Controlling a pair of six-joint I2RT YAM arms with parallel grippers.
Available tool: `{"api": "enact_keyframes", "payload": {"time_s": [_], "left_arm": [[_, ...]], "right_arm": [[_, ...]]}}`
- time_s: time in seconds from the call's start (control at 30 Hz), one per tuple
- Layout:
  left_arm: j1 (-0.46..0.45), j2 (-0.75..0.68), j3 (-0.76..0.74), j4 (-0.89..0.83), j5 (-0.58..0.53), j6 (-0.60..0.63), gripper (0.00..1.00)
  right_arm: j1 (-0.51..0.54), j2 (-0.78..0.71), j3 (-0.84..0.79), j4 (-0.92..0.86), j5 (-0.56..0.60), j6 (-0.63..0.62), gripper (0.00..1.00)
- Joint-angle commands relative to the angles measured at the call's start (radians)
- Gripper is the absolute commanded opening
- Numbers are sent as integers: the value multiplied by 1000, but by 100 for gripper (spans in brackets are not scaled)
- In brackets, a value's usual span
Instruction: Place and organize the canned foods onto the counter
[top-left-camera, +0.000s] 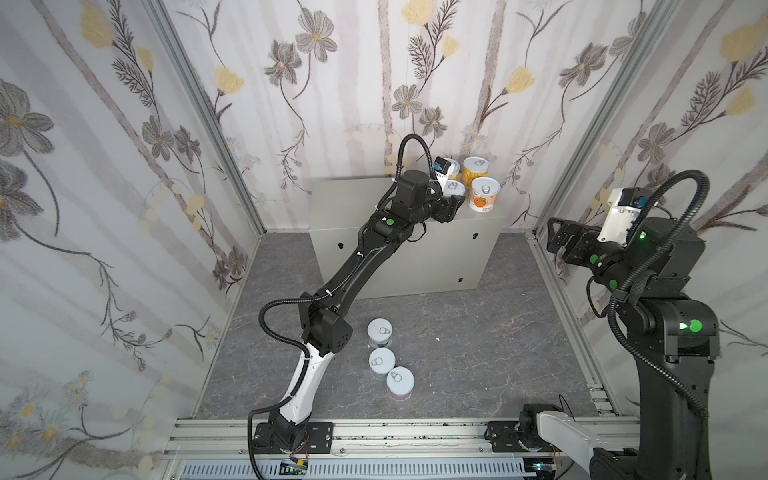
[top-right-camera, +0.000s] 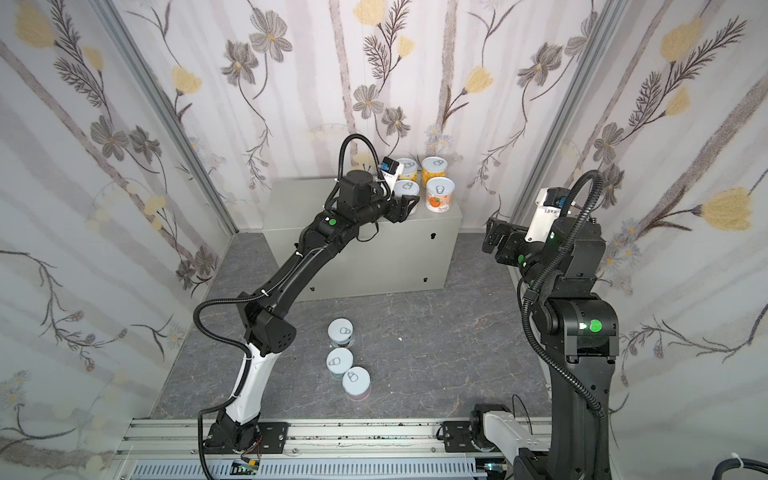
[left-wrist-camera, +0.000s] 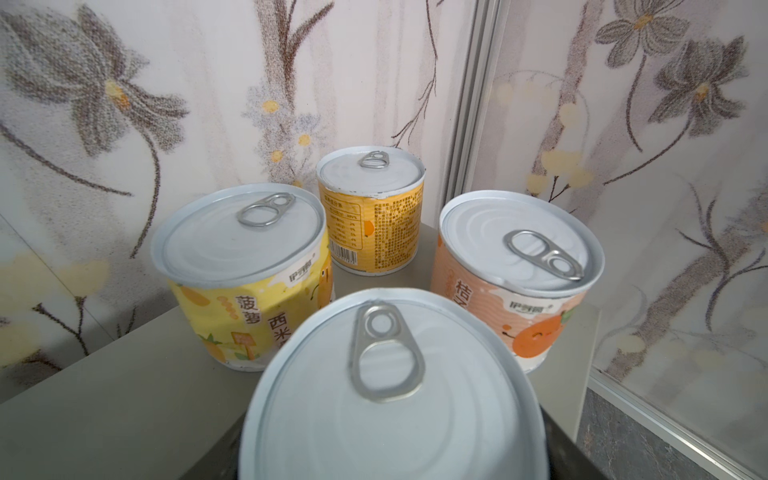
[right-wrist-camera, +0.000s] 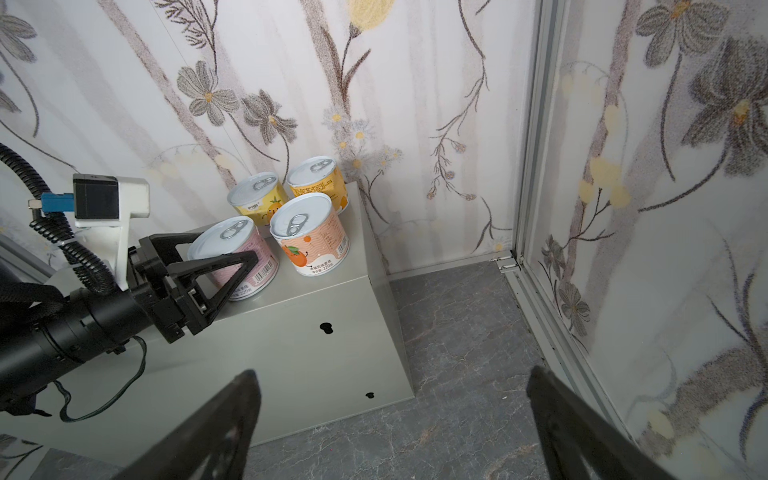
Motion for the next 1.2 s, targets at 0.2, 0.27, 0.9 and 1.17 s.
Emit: {"api": "enact_keyframes", "payload": {"time_s": [0.2, 0.27, 0.9, 1.17], "left_arm": [[-7, 21, 11, 2, 4, -1, 69], [-9, 26, 13, 3, 4, -1, 69], [-3, 49, 40, 1, -24, 18, 70], [5, 54, 45, -3, -26, 18, 70]], "right_arm": [[0, 0, -15, 37, -19, -21, 100], [-1, -1, -18, 37, -19, -23, 100], [-1, -18, -39, 43, -19, -31, 100], [-1, -16, -47, 50, -22, -34, 100]]}}
